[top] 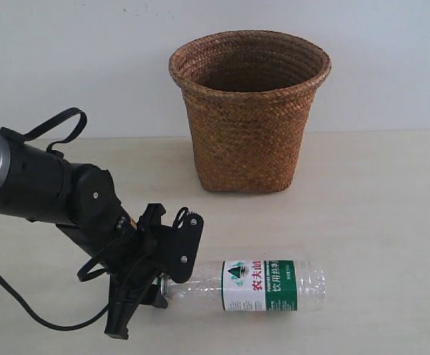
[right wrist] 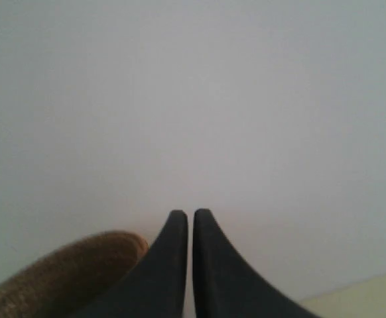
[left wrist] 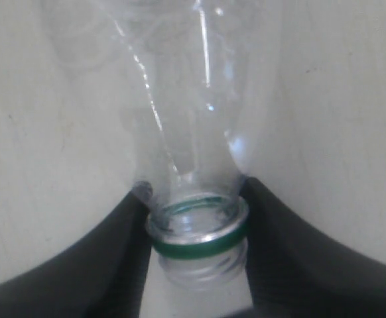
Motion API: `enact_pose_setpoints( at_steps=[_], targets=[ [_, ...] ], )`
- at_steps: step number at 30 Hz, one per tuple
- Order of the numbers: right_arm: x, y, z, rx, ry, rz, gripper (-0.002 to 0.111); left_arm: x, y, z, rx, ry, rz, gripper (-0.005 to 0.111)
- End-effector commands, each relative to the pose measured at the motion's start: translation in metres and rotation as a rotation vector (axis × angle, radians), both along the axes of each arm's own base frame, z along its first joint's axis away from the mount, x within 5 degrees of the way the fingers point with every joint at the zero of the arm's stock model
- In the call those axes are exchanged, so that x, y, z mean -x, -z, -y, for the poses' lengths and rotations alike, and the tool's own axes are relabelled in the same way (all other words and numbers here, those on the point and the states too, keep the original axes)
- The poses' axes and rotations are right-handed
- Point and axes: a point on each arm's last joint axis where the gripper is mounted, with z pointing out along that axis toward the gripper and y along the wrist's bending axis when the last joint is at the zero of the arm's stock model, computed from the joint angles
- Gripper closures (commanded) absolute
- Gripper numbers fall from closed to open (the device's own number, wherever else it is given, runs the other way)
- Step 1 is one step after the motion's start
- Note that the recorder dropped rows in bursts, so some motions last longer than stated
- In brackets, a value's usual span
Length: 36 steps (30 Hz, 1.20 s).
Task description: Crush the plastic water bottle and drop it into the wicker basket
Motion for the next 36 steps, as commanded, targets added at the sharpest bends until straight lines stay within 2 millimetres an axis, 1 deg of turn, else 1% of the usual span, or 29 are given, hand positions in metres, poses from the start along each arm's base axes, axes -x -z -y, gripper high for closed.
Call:
enact_pose_setpoints(
  at_steps=[1, 4, 7, 10, 12, 15, 16, 21, 25, 29, 33, 36],
  targets=[
    [-0.042, 0.024, -0.004, 0.078, -0.023, -0.228, 0.108, 0.002, 0.002, 0.003, 0.002, 0.004, -0.011, 0.103],
    [-0.062, 0.043, -0.004, 0.178, -0.031, -0.462, 0.108, 0.002, 0.002, 0.003, 0.002, 0.004, -0.011, 0.103],
    [-0.079, 0.053, -0.003, 0.304, -0.061, -0.714, 0.108, 0.002, 0.002, 0.003, 0.002, 0.004, -0.011, 0.103],
    [-0.092, 0.059, -0.003, 0.33, -0.089, -0.924, 0.108, 0.002, 0.002, 0.003, 0.002, 0.004, -0.011, 0.103],
    [-0.098, 0.06, -0.004, 0.362, -0.117, -1.031, 0.108, 0.002, 0.002, 0.003, 0.002, 0.004, -0.011, 0.103],
    [-0.106, 0.062, -0.015, 0.431, -0.193, -1.166, 0.108, 0.002, 0.002, 0.003, 0.002, 0.004, -0.011, 0.103],
    [-0.108, 0.061, -0.023, 0.462, -0.231, -1.203, 0.108, 0.002, 0.002, 0.003, 0.002, 0.004, -0.011, 0.103],
    [-0.109, 0.058, -0.061, 0.587, -0.408, -1.282, 0.108, 0.003, 0.003, 0.003, -0.002, 0.019, -0.01, 0.103],
    [-0.098, 0.051, -0.096, 0.657, -0.581, -1.304, 0.108, 0.003, 0.003, 0.003, -0.002, 0.019, -0.01, 0.103],
    [-0.086, 0.049, -0.127, 0.68, -0.737, -1.279, 0.108, 0.002, 0.002, 0.003, -0.001, 0.018, -0.007, 0.103],
    [-0.075, 0.058, -0.155, 0.742, -0.82, -1.279, 0.108, 0.002, 0.002, 0.003, -0.001, 0.018, -0.006, 0.103],
    [-0.077, 0.072, -0.168, 0.792, -0.836, -1.282, 0.108, 0.002, 0.002, 0.003, -0.001, 0.018, -0.006, 0.103]
  ],
)
